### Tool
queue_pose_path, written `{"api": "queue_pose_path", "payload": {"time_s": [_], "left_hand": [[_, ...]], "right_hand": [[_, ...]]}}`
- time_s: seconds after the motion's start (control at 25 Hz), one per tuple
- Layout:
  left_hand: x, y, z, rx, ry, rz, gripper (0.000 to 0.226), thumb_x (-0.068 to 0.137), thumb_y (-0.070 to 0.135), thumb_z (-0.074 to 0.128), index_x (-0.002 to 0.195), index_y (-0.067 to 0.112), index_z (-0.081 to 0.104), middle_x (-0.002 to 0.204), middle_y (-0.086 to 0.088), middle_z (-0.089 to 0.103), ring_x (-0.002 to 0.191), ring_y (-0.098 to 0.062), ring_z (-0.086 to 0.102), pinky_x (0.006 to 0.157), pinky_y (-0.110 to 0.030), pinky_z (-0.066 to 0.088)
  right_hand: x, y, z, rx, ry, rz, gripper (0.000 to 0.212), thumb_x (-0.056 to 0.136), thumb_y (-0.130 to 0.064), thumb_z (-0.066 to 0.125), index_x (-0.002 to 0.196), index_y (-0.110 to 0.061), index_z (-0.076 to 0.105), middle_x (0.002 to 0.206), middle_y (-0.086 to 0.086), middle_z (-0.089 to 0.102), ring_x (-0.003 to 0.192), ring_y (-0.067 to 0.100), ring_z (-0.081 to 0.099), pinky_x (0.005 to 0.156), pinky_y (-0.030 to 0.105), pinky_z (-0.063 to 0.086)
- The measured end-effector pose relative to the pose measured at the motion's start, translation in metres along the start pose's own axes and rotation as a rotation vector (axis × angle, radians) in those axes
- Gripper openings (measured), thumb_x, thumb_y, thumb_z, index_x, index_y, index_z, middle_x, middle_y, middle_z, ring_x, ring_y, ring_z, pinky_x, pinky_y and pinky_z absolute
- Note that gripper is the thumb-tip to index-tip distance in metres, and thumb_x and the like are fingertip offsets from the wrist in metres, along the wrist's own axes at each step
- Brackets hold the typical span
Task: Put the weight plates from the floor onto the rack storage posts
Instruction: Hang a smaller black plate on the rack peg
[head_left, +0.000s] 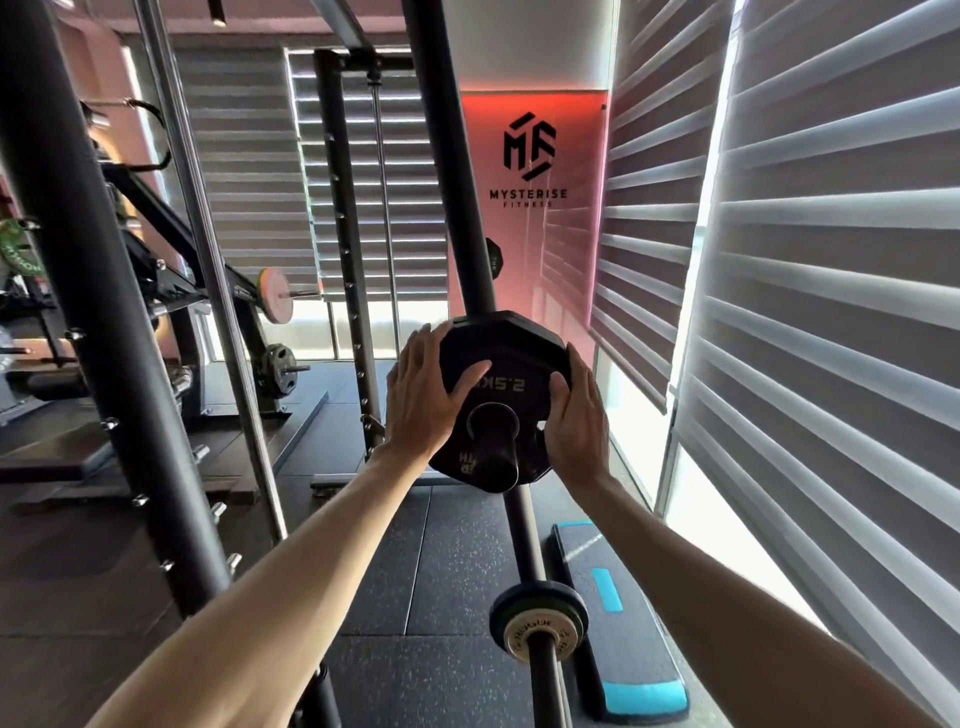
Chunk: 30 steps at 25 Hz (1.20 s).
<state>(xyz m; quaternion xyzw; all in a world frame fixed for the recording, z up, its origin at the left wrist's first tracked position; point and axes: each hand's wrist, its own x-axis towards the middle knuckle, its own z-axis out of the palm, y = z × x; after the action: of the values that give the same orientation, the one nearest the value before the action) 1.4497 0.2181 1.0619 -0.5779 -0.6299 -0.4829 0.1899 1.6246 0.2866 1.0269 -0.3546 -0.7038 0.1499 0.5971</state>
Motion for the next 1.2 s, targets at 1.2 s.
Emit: {"api": "queue_pose_path", "payload": {"time_s": [1.2], "left_hand": [[0.02,-0.015,0.023,0.123,0.115,0.224,0.068,0.096,0.065,0.041,0.143,0.016,0.045,0.139,-0.003,0.051,0.129,-0.02,0.048,0.106,-0.043,0.042]], "right_hand": [[0.009,0.013,0.022,0.052,0.21,0.009,0.046,0.102,-0.045,0.028,0.124,-0.011,0.05,0.109,0.004,0.063,0.097,0.023,0.061,0.079,0.045,0.053]]}}
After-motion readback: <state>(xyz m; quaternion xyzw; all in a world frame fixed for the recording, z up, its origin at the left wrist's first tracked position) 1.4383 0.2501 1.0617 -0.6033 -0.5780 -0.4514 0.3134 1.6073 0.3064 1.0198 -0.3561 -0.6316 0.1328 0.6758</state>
